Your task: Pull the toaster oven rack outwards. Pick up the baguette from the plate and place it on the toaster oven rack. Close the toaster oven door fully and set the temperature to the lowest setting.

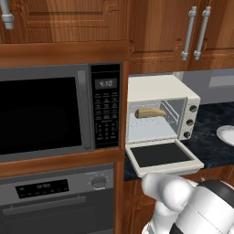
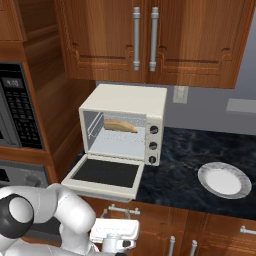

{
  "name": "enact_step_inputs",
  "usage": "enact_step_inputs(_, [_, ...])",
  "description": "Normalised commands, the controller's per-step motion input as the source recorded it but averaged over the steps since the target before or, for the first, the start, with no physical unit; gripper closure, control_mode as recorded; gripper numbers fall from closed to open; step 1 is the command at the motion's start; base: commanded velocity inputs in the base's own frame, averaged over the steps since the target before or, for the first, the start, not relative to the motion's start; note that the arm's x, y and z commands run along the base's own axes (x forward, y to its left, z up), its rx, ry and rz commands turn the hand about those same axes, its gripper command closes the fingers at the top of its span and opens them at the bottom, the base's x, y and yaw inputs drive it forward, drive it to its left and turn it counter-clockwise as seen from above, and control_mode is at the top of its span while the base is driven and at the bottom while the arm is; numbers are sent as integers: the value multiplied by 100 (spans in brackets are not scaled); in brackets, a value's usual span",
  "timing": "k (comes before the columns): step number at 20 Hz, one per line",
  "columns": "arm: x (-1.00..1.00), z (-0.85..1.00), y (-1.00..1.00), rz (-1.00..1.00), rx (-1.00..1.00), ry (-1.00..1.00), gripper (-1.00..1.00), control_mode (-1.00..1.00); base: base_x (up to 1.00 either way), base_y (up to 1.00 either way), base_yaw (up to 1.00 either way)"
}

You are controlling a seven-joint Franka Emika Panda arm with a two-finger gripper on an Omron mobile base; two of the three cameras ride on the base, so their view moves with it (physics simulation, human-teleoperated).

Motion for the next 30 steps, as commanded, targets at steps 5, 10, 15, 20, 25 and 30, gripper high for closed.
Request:
enact_step_inputs(5, [3, 41, 12, -1, 0, -1, -100, -100, 0, 0, 0])
enact_step_inputs(10, [33, 8, 27, -1, -2, 0, -100, -100, 0, 0, 0])
enact_step_inputs(15, [60, -1, 28, 0, 0, 0, -100, -100, 0, 0, 0])
enact_step_inputs(20, [70, -14, 16, 0, 0, 3, -100, -100, 0, 0, 0])
enact_step_inputs(25, [43, 19, 11, 0, 0, 0, -100, -100, 0, 0, 0])
enact_step_inputs(30, [46, 93, 38, -7, -12, 1, -100, -100, 0, 0, 0])
